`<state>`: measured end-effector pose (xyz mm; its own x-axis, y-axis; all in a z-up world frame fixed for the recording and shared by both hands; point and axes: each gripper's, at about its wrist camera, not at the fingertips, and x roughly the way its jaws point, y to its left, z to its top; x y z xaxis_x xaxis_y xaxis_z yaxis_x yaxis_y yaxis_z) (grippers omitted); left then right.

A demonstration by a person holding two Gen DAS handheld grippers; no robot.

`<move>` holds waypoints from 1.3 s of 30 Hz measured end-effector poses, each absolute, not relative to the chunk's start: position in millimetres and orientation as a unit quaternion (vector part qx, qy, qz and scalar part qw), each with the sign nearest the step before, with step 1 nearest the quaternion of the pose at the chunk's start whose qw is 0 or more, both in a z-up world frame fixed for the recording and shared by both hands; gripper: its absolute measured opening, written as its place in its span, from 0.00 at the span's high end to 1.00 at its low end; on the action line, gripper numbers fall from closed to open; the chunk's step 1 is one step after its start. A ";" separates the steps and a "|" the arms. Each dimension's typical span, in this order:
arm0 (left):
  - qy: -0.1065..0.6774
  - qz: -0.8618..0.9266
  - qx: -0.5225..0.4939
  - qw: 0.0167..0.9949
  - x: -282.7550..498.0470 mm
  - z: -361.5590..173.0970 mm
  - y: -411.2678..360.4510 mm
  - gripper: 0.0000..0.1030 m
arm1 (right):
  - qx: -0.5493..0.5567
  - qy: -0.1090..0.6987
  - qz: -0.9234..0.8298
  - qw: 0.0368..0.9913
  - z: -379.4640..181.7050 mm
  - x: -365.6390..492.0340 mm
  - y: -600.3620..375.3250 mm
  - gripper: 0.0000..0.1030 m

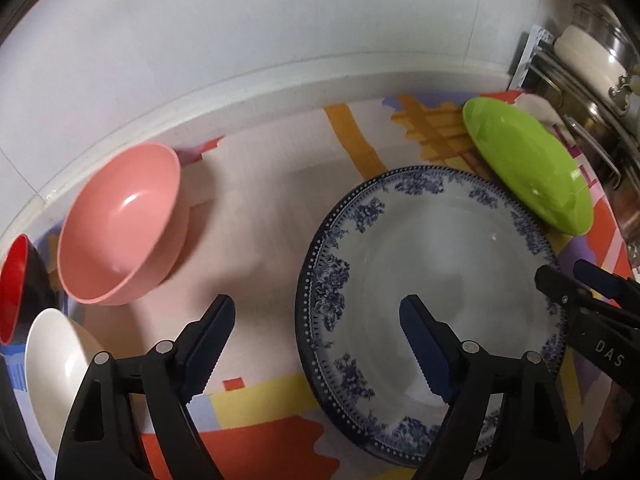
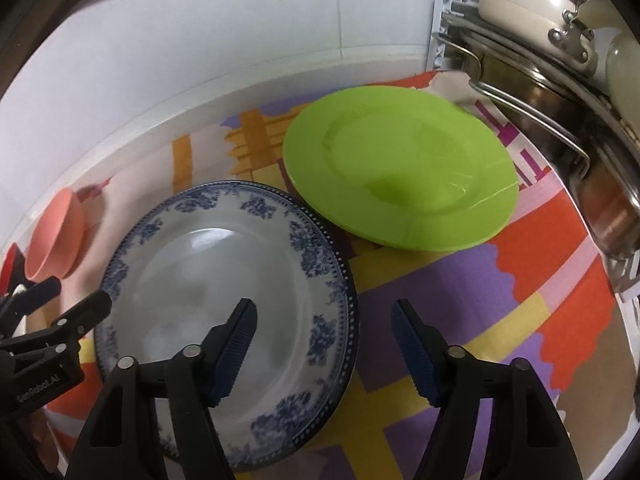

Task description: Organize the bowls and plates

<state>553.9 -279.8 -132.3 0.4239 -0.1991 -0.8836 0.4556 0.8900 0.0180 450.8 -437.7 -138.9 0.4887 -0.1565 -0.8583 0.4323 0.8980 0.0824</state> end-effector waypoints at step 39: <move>0.515 -0.199 0.103 0.827 559.9 -141.1 -281.2 0.63 | 0.142 0.492 -0.171 0.842 -153.9 465.8 -440.4 0.63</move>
<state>559.9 -281.2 -141.1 0.3904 -0.2238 -0.8930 0.4357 0.8994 -0.0349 465.8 -440.4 -153.9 0.4579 -0.1481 -0.8766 0.4271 0.9014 0.0708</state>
